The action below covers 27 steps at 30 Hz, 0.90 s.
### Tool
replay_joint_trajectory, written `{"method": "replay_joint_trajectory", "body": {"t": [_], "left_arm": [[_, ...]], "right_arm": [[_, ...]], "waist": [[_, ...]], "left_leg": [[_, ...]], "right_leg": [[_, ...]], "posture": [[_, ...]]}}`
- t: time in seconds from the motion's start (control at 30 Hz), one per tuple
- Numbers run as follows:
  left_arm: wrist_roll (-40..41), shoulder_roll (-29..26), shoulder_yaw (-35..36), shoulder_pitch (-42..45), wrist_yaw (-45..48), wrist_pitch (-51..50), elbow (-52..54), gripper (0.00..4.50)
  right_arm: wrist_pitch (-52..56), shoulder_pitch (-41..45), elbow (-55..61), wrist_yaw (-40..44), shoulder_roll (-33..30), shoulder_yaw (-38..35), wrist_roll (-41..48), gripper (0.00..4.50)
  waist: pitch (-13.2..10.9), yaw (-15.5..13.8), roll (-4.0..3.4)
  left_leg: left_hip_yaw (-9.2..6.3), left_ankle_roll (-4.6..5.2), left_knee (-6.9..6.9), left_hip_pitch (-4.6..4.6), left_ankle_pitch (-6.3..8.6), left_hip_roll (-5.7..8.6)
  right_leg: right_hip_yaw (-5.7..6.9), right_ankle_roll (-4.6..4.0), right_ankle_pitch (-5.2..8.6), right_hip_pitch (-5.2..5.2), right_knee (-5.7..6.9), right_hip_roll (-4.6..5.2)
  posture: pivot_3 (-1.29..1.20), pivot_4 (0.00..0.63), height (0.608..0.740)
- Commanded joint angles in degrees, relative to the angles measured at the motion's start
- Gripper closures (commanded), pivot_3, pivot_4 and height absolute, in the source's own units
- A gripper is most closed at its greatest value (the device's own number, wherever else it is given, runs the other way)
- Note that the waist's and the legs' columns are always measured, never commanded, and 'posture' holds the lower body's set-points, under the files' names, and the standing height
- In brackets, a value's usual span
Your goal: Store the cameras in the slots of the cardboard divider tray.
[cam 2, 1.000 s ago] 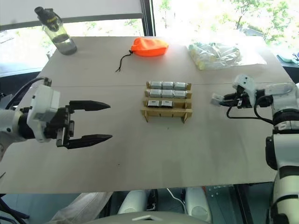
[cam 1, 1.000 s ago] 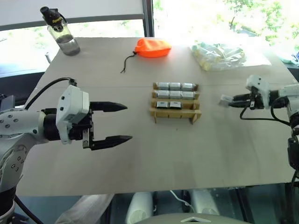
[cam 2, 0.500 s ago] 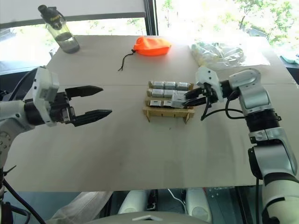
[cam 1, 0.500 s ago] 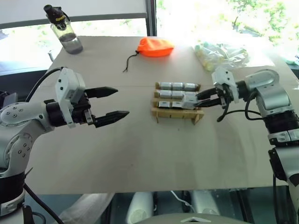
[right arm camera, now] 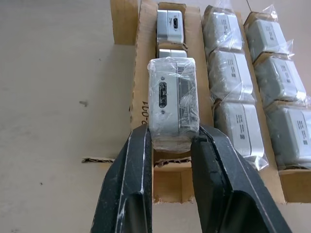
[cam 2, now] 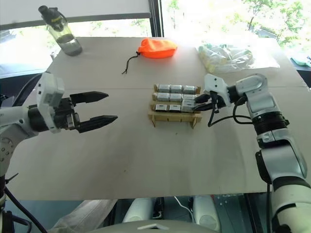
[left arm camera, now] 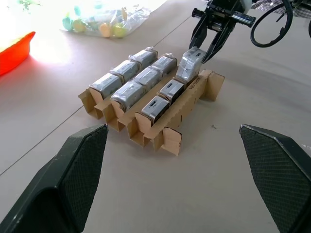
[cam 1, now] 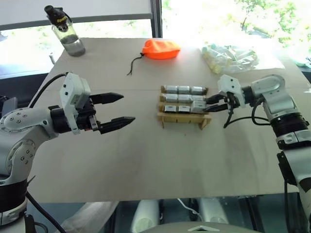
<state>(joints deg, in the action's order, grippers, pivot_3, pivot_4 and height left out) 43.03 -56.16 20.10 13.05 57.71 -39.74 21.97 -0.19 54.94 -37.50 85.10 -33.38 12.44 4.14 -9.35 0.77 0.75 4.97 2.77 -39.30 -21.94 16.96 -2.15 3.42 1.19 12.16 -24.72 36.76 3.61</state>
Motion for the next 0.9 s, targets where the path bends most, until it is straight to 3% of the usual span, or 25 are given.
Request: {"method": "replay_joint_trajectory", "body": {"t": [0.03,0.47,0.53,0.57,0.67,0.77,0.9], "left_arm": [[0.9,-0.6,1.1,0.2,0.1,0.2,1.7,0.0],[0.9,-0.8,0.7,0.1,0.4,-0.1,2.0,0.0],[0.9,-1.0,0.7,0.2,0.4,-0.2,2.0,0.0],[1.0,-1.0,0.8,0.2,0.4,-0.4,2.1,0.0],[1.1,-1.0,1.3,-0.4,0.4,-0.7,2.6,0.0],[1.1,-1.0,1.6,-0.7,0.3,-0.9,3.0,0.0],[0.6,0.1,2.6,-2.2,-0.5,-0.1,3.3,0.0]], "right_arm": [[-2.2,1.8,-1.5,0.5,-1.1,0.1,-1.4,3.89],[-4.5,1.7,-4.4,-1.4,0.5,1.7,-4.8,3.89],[-5.6,1.9,-5.2,-1.0,0.2,2.2,-5.5,2.84],[-5.9,1.8,-5.3,-0.7,0.2,2.2,-5.6,2.61],[-5.9,1.7,-5.3,-1.4,0.6,1.5,-5.1,1.13],[-4.2,1.5,-3.1,-0.1,-0.4,0.7,-3.9,0.02],[1.0,-1.0,3.6,1.7,-3.1,-2.8,1.0,0.02]], "waist": [[0.0,0.0,0.0],[0.0,-0.1,0.0],[0.0,-0.1,0.0],[0.0,-0.1,0.0],[0.0,0.0,0.0],[0.0,0.0,0.0],[0.0,0.0,-0.01]], "left_leg": [[0.0,0.0,0.0,0.0,0.0,0.0],[-0.02,0.0,0.02,-0.02,0.0,0.01],[-0.02,0.0,0.01,-0.03,0.0,0.01],[-0.02,0.0,0.01,-0.02,0.0,0.01],[0.02,0.0,0.0,0.01,0.0,0.01],[0.0,0.0,0.01,0.02,0.0,-0.01],[0.0,0.0,0.0,0.01,0.0,-0.01]], "right_leg": [[0.0,0.0,0.0,0.0,0.0,0.0],[0.03,0.0,0.0,0.0,-0.02,0.02],[0.03,0.0,0.0,0.0,-0.02,0.02],[0.03,0.0,0.0,0.0,-0.03,0.03],[-0.01,0.0,0.0,0.01,-0.01,0.02],[0.0,0.0,0.0,0.01,0.0,0.0],[0.0,0.0,0.0,0.0,0.0,0.02]], "posture": [[0.0,0.15,0.74],[0.0,0.15,0.74],[0.0,0.15,0.74],[0.0,0.15,0.74],[0.0,0.15,0.74],[0.0,0.15,0.74],[0.0,0.15,0.74]]}}
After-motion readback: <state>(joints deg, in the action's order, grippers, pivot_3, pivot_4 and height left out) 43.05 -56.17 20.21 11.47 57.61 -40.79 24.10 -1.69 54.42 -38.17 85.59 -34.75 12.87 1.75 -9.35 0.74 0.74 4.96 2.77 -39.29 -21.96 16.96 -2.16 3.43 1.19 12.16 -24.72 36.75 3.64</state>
